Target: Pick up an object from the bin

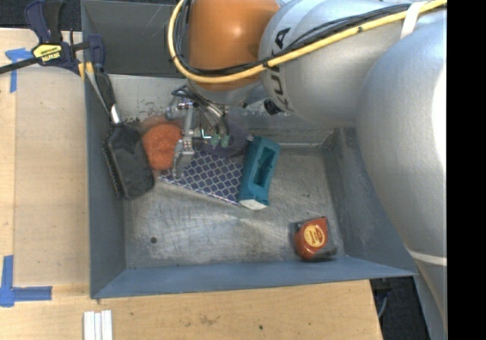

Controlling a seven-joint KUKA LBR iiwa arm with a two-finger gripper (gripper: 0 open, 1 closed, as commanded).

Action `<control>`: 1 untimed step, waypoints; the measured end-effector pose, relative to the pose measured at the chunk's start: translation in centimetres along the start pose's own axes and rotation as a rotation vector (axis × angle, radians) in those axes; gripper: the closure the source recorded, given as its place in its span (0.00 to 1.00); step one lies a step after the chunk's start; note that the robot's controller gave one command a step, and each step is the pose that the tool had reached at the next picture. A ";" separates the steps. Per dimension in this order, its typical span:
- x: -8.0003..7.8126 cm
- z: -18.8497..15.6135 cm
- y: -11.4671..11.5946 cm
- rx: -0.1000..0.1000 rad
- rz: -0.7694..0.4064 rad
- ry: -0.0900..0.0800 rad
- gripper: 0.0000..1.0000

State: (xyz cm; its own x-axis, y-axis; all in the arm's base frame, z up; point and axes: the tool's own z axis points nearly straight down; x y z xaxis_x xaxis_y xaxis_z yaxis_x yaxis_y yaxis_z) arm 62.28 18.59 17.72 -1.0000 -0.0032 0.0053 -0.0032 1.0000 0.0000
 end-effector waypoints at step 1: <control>-0.2 -0.5 -0.1 -0.001 0.002 -0.009 0.00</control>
Offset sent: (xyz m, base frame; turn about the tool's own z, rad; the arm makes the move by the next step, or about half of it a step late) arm -0.0558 0.0431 -0.0132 0.1558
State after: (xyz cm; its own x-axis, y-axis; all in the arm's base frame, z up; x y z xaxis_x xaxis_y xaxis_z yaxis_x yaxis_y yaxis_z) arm 62.48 18.52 18.25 -1.0000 -0.0007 -0.0032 -0.0007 1.0000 0.0015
